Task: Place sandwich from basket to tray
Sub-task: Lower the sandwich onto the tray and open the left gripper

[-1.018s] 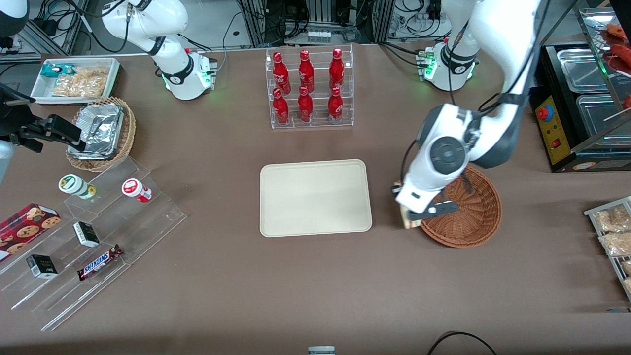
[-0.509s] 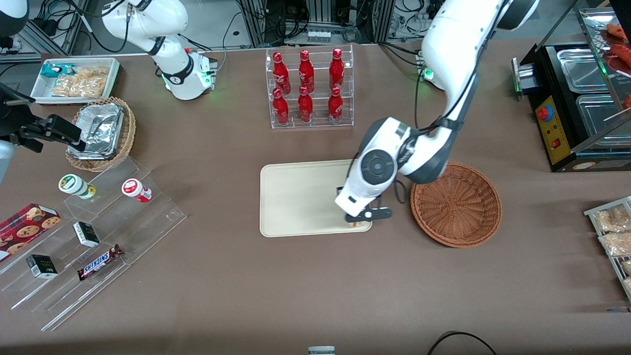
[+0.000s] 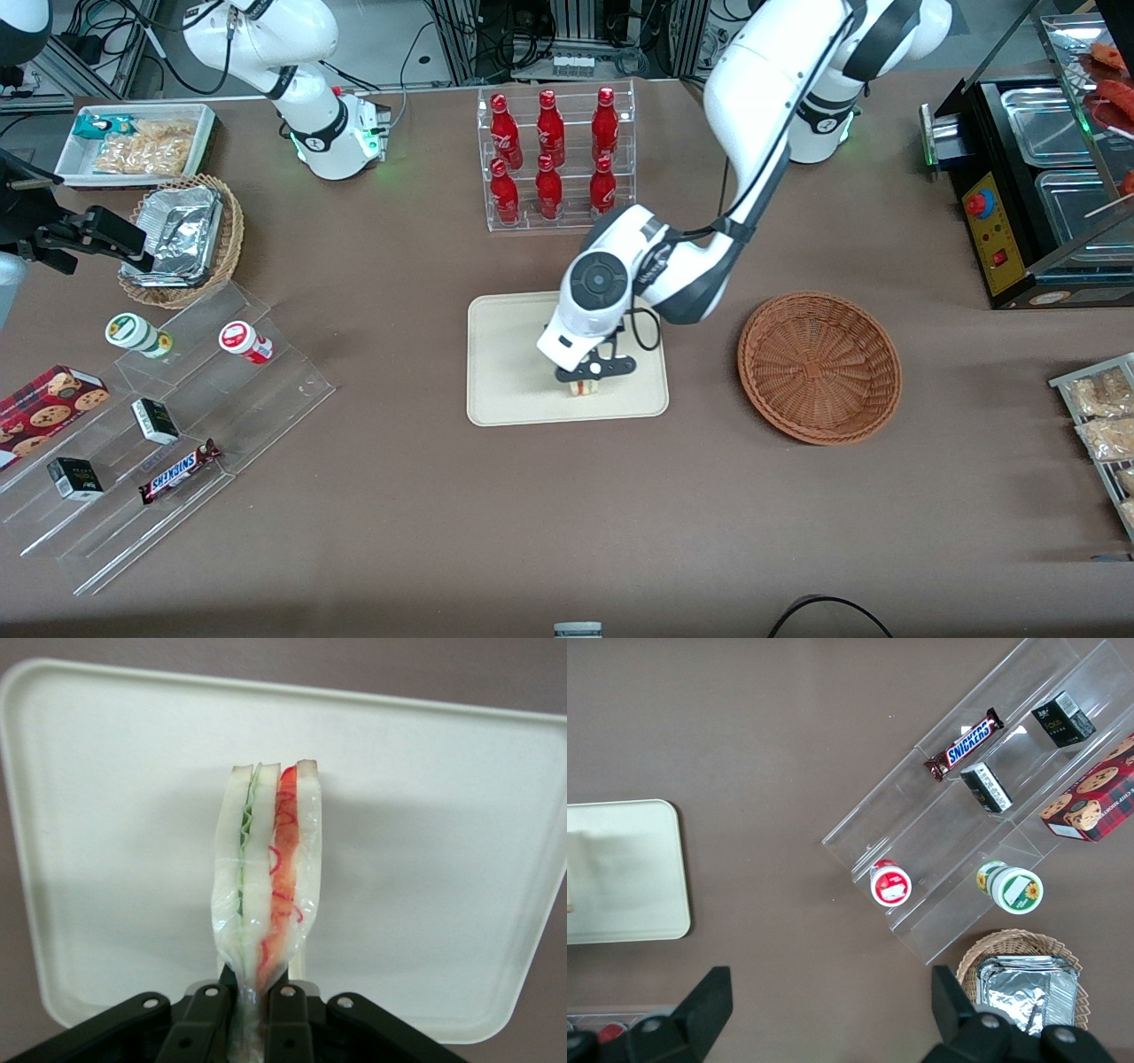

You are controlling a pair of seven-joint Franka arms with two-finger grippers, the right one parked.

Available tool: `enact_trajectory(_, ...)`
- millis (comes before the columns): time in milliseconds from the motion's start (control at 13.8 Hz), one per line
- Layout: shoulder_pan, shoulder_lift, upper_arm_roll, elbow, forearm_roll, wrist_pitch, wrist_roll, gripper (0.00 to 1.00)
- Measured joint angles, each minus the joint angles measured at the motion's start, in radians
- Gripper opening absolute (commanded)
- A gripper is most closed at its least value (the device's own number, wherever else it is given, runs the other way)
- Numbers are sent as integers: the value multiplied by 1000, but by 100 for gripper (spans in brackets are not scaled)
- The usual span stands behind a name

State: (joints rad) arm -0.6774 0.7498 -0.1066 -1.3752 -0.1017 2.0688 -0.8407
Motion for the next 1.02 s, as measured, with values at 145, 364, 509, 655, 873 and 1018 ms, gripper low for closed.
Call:
enact_trajectory(145,-20,20,1,1,23,39,-19,6)
enact_trajectory(364,-24,40,2,3,61,60,-43,17)
enact_trajectory(509,-24,45,3,3,61,62,-47,100)
enact_trajectory(655,-24,45,3,5,61,63,-57,100)
enact_trajectory(873,-22,39,4,26,61,65,-75,100)
enact_trajectory(1018,-16,11,10,38,61,49,-78,100)
